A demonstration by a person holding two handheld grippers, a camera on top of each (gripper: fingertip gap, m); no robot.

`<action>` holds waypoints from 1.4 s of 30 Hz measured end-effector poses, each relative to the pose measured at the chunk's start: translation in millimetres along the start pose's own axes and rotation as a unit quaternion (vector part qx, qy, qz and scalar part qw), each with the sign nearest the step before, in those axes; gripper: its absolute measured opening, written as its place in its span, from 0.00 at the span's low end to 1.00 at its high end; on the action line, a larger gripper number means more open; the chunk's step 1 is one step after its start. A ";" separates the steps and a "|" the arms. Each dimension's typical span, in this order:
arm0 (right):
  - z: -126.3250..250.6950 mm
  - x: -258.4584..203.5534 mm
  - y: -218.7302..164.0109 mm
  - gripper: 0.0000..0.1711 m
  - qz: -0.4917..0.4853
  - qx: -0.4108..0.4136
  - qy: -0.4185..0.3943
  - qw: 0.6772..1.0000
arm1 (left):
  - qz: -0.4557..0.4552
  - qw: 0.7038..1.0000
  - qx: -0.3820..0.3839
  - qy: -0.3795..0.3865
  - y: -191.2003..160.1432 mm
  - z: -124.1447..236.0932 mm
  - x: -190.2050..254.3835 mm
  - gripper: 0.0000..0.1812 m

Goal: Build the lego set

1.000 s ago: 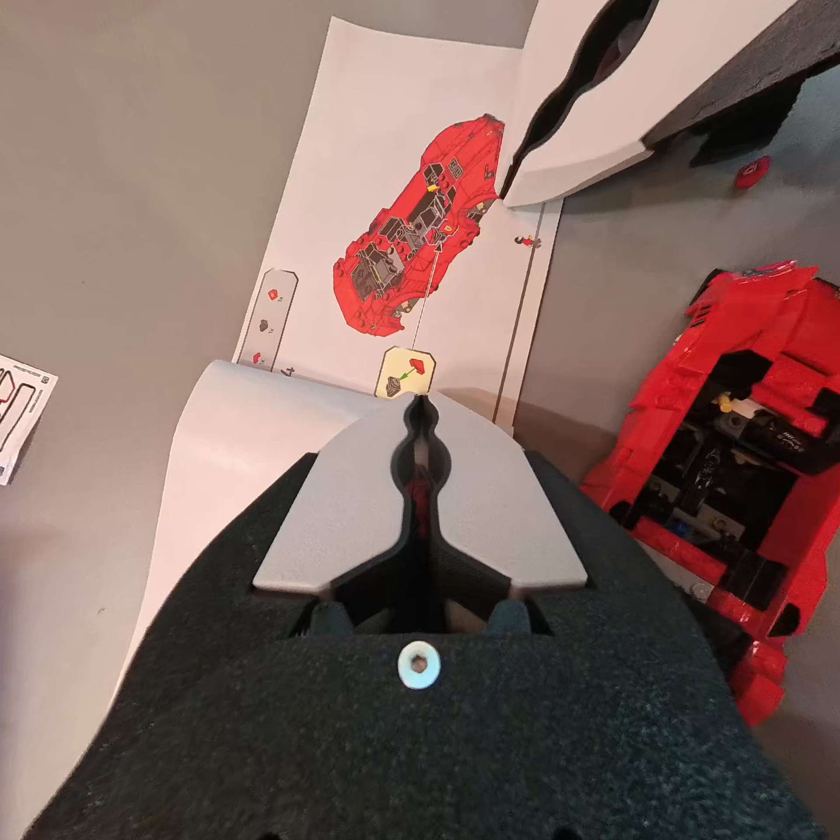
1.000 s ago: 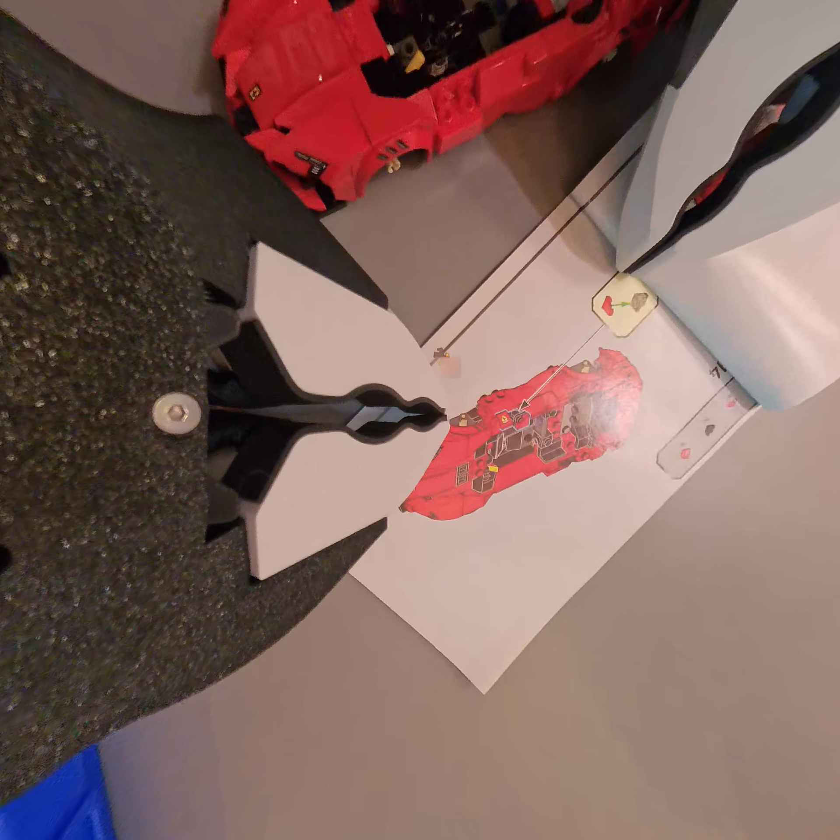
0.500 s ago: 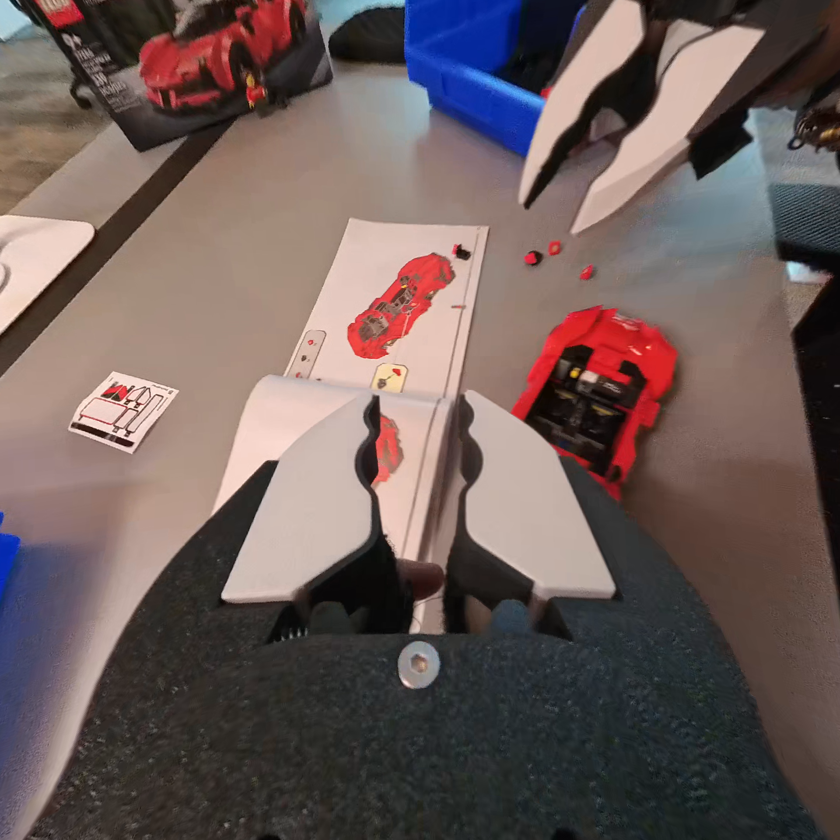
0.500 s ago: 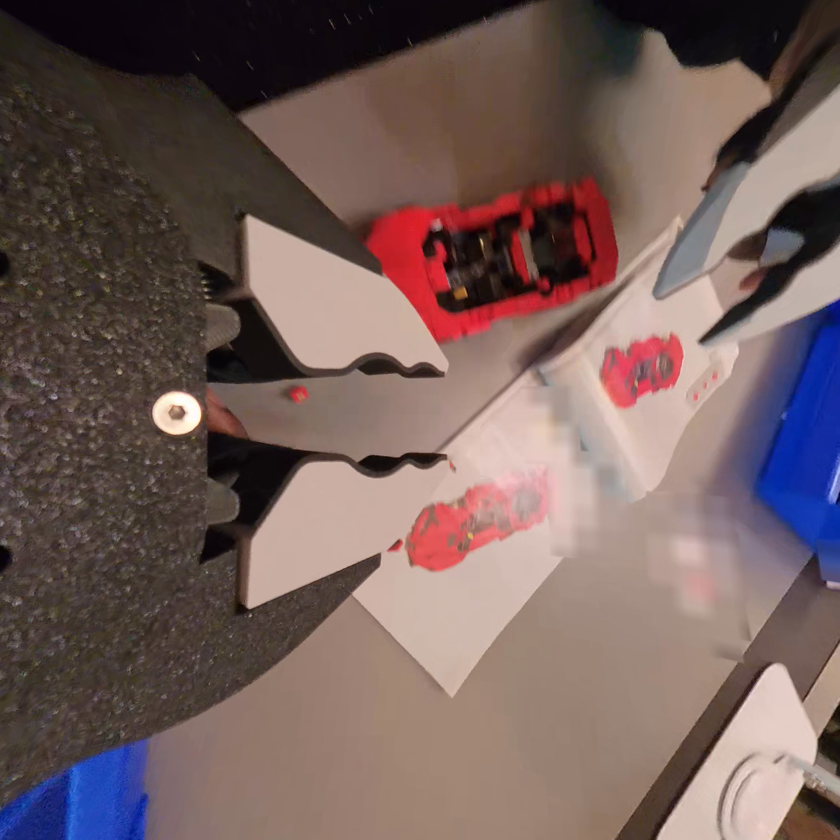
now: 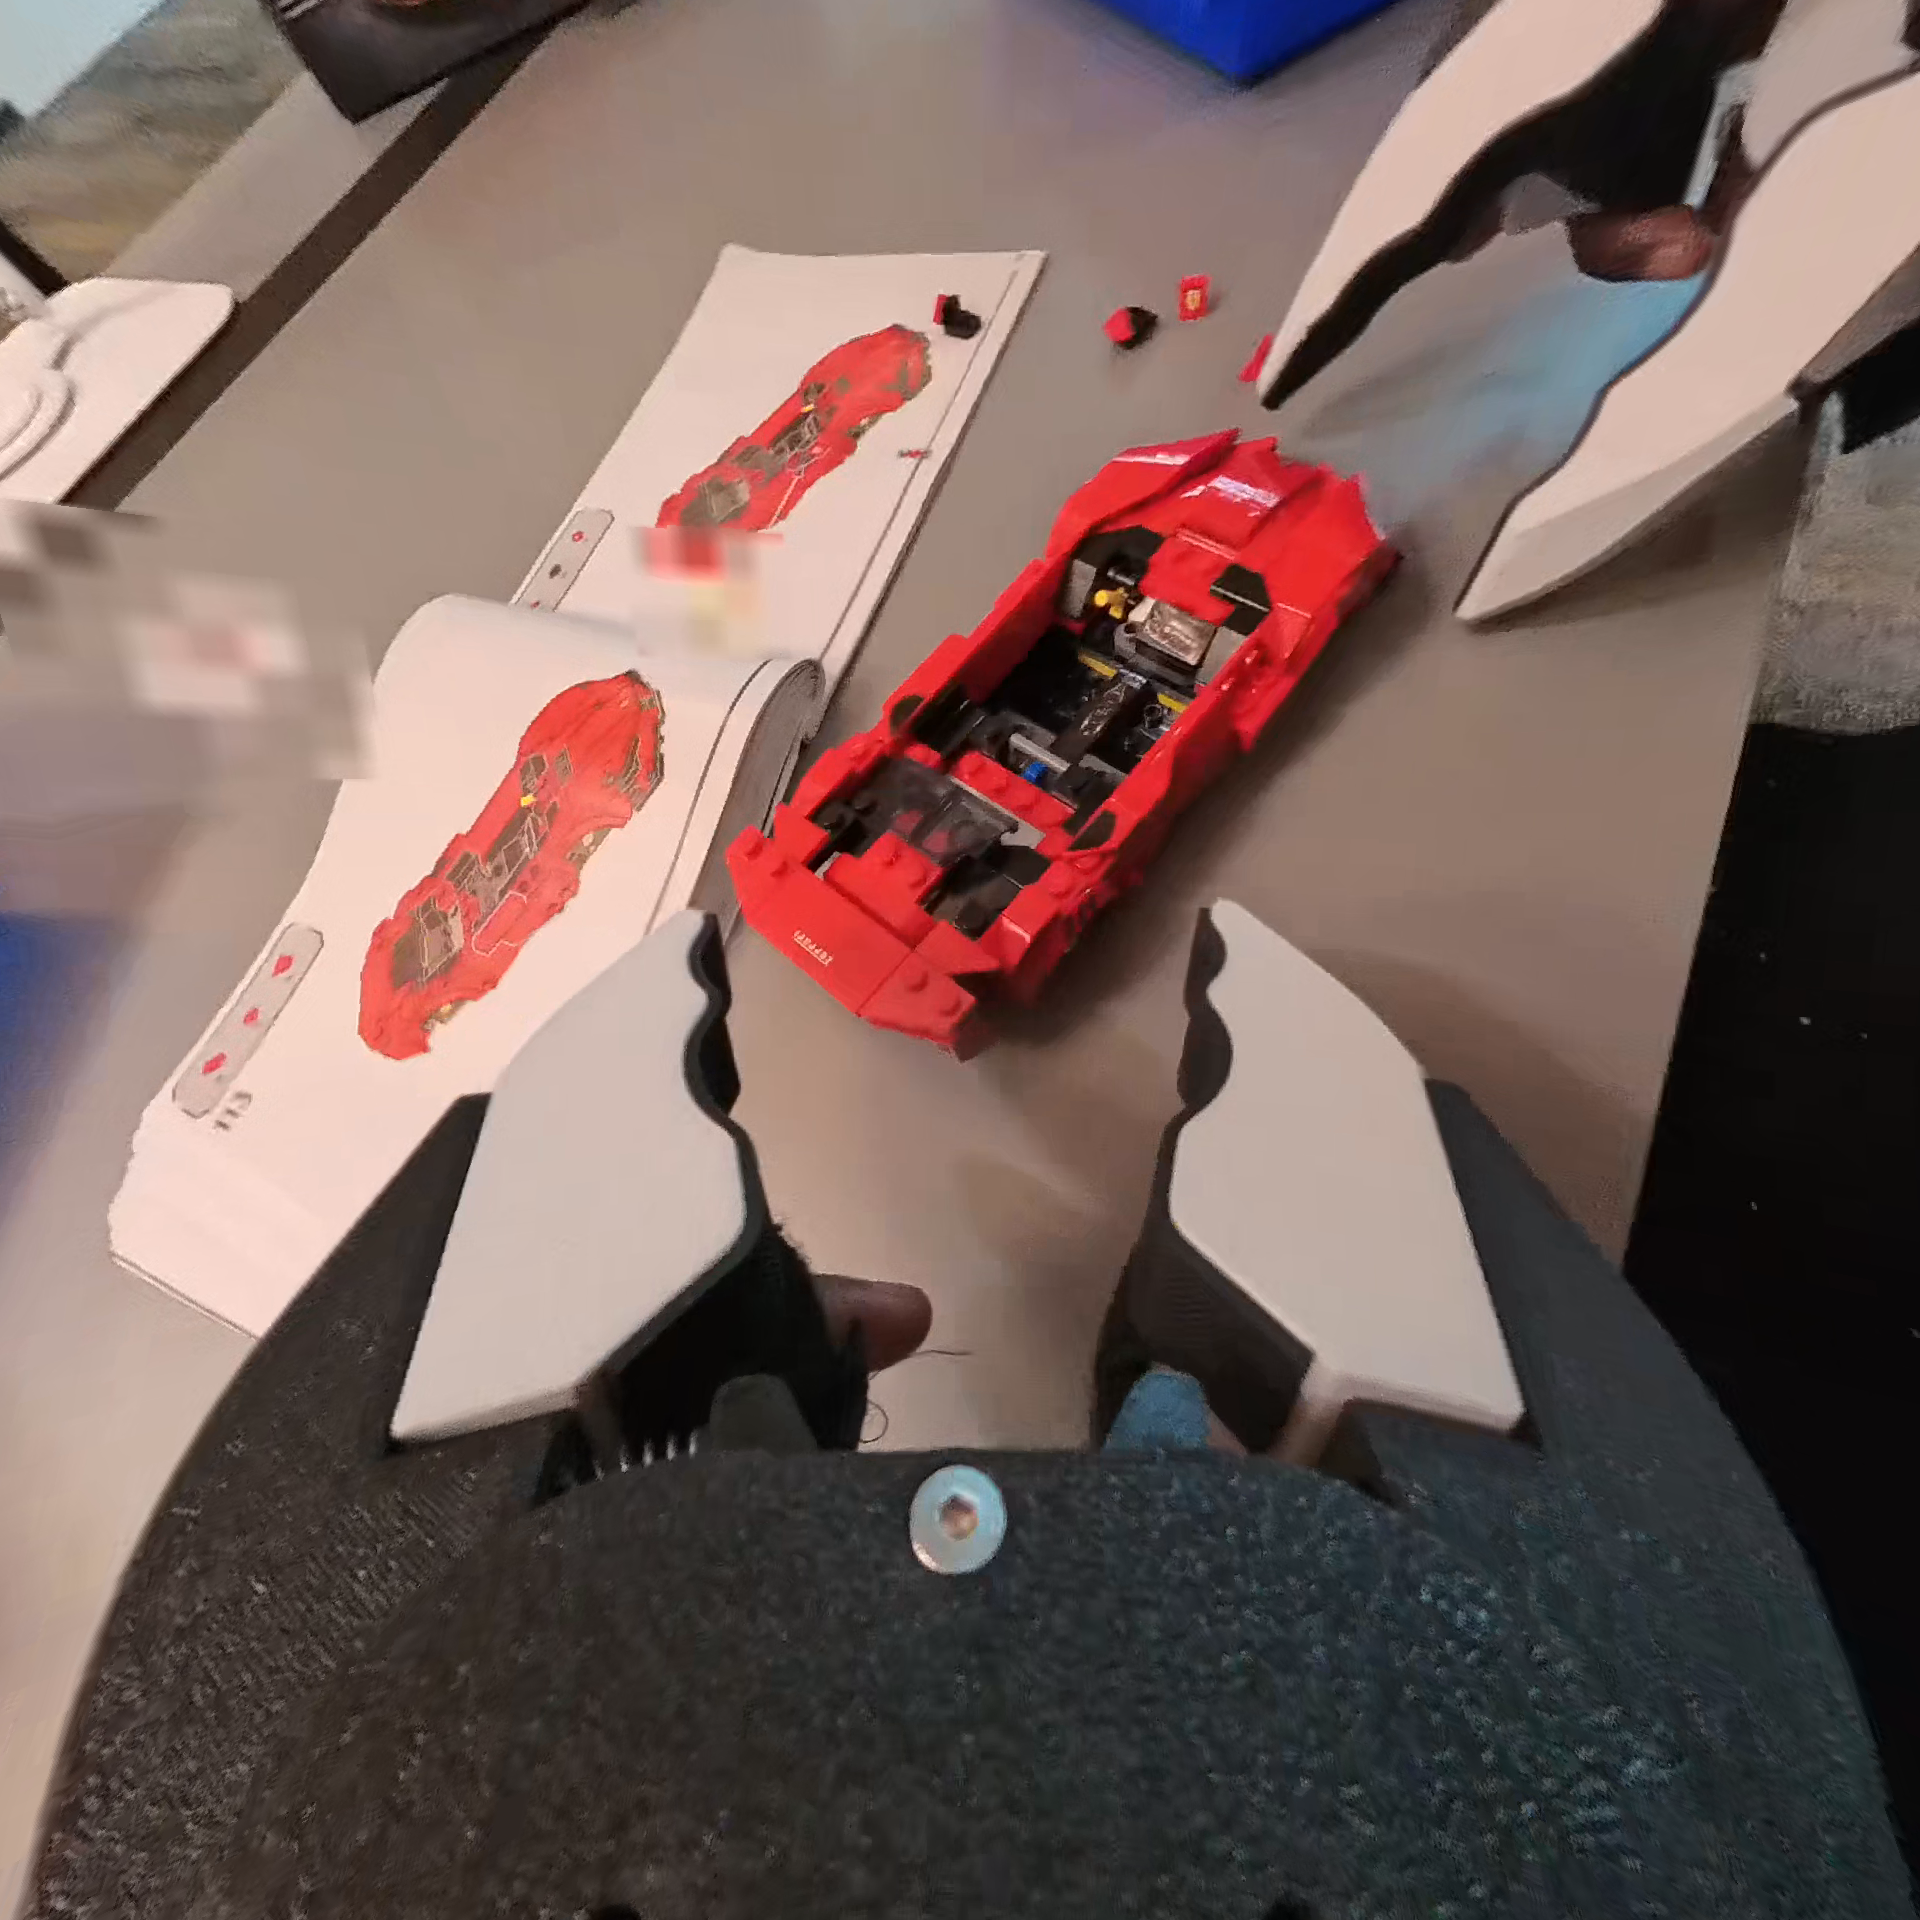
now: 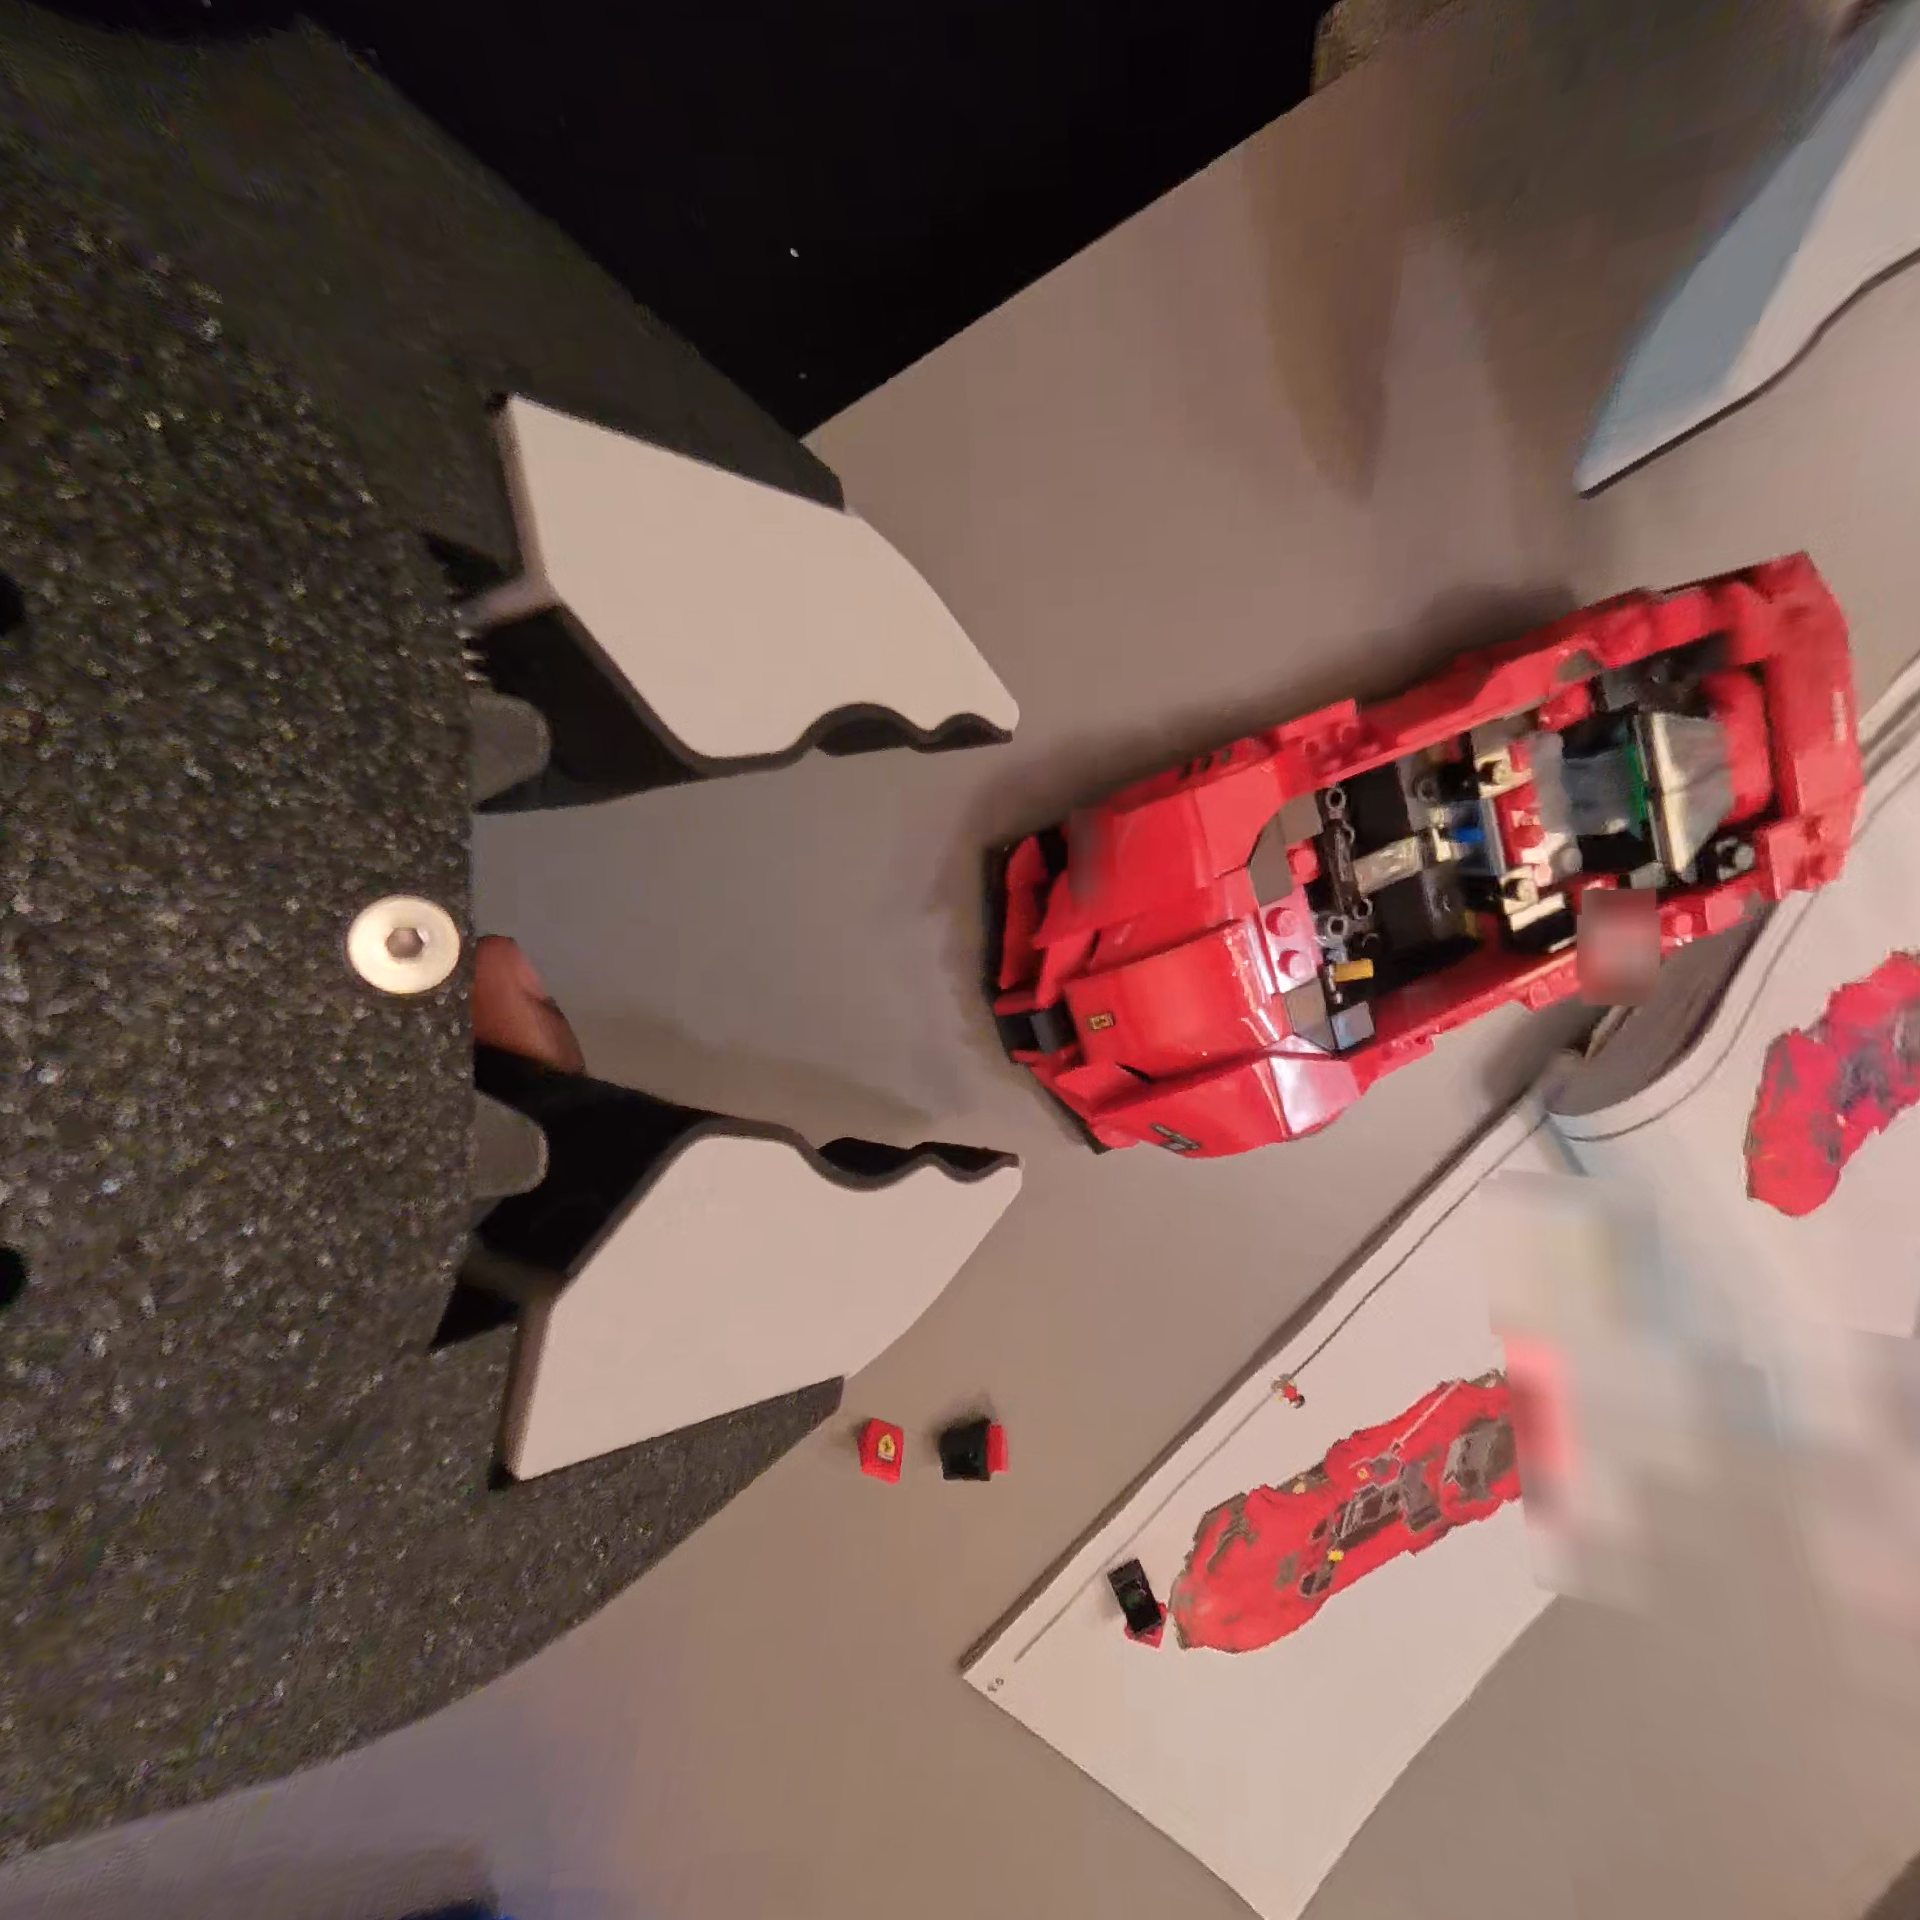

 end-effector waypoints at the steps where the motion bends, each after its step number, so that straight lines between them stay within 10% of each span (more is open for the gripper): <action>1: 0.0 2.2 -0.6 0.41 -0.003 -0.002 -0.007 1.000 | 0.010 1.000 0.000 0.002 -2.2 -1.9 1.9 0.45; 12: 6.0 27.3 11.2 0.46 0.021 -0.020 -0.085 0.996 | -0.040 0.992 -0.016 0.121 21.8 15.7 11.7 0.24; 15: 20.9 5.9 22.4 0.73 -0.007 -0.002 -0.085 0.996 | -0.016 0.995 -0.056 0.078 26.6 8.2 39.7 0.32; 19: 37.7 25.3 15.1 0.78 -0.012 -0.041 -0.159 0.986 | -0.007 0.992 -0.072 0.100 32.3 -1.4 43.7 0.50; 21: 46.3 31.4 10.5 0.57 -0.040 -0.034 -0.166 0.985 | 0.007 0.994 -0.045 0.099 41.4 -1.2 44.5 0.30; 22: 50.2 30.3 9.0 0.20 -0.029 -0.027 -0.154 0.987 | 0.000 0.996 -0.013 0.091 50.5 0.9 46.5 0.00; 23: 53.8 32.0 9.7 0.00 -0.019 -0.013 -0.157 0.987 | 0.003 0.996 0.006 0.087 56.9 2.7 47.8 0.00; 31: 57.7 38.2 1.7 0.00 -0.010 -0.054 -0.194 0.980 | -0.002 0.997 -0.029 0.078 49.2 -7.8 53.2 0.00; 32: 57.9 39.4 2.8 0.07 -0.012 -0.050 -0.200 0.978 | -0.004 0.996 -0.022 0.081 51.0 -9.1 53.2 0.19; 33: 57.0 40.6 4.1 0.39 -0.026 -0.046 -0.205 0.977 | 0.006 0.997 -0.026 0.078 51.5 -10.7 54.7 0.46; 35: 52.5 36.6 0.9 0.70 -0.060 -0.063 -0.188 0.978 | 0.038 0.995 -0.055 0.072 45.9 -13.7 55.7 0.69; 42: 54.5 36.6 2.7 0.71 -0.057 -0.065 -0.208 0.974 | 0.046 0.993 -0.053 0.092 43.0 -12.4 46.6 0.65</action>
Point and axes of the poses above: each gripper's, where its closed fingertips meet, z back along the fingers, y out of its top, x = y × z across the jaws, the point moved 1 cm from there along z, back along the fingers, and after that the axes turned 7 degrees about x, right-handed, at the moved point
